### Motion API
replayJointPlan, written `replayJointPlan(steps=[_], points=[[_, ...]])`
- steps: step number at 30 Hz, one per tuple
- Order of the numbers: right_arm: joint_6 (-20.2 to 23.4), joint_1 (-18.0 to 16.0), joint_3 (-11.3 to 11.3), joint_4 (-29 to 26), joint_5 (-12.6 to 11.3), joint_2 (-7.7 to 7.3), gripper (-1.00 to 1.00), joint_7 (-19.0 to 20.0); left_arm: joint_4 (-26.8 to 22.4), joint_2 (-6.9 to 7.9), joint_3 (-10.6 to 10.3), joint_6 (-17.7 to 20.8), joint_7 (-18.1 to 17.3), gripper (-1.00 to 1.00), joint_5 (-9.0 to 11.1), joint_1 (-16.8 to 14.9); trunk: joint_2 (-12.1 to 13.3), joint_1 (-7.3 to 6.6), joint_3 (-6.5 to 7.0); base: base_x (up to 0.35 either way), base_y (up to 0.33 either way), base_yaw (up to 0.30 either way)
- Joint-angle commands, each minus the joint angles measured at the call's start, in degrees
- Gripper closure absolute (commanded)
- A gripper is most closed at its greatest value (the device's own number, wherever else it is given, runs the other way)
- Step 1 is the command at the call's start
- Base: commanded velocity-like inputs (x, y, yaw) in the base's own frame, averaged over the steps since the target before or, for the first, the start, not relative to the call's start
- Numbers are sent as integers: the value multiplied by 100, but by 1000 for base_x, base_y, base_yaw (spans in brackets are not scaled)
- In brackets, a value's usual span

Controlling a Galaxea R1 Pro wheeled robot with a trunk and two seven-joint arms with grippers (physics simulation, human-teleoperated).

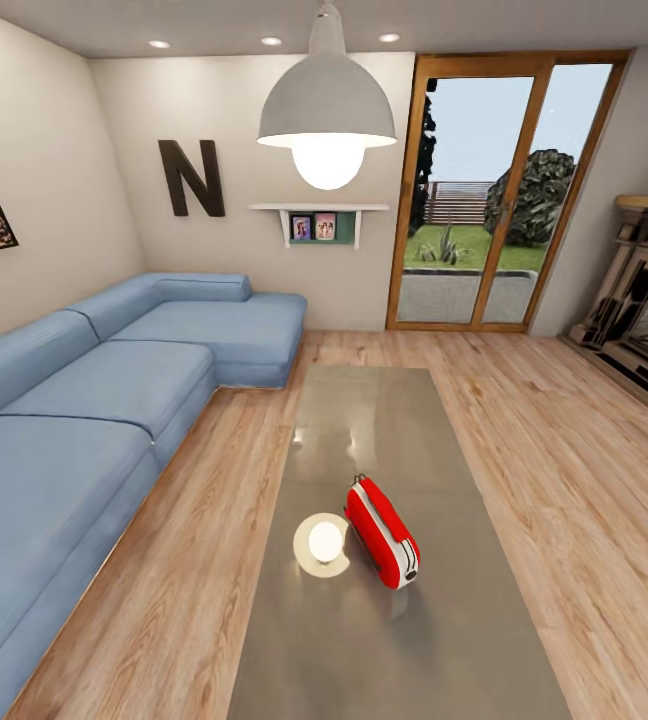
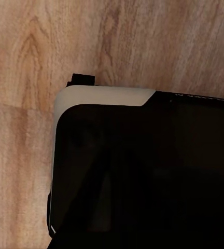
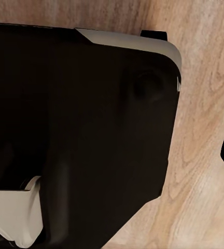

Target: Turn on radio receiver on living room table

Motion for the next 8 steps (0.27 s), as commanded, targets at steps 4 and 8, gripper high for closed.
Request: replayJointPlan(steps=[4,8], points=[[0,0,-2,0,0,-4,-100,0,0,0,0,0,0,100,0,0,0,0,0,0,0,0],[0,0,0,0,0,-4,-100,0,0,0,5,0,0,100,0,0,0,0,0,0,0,0]])
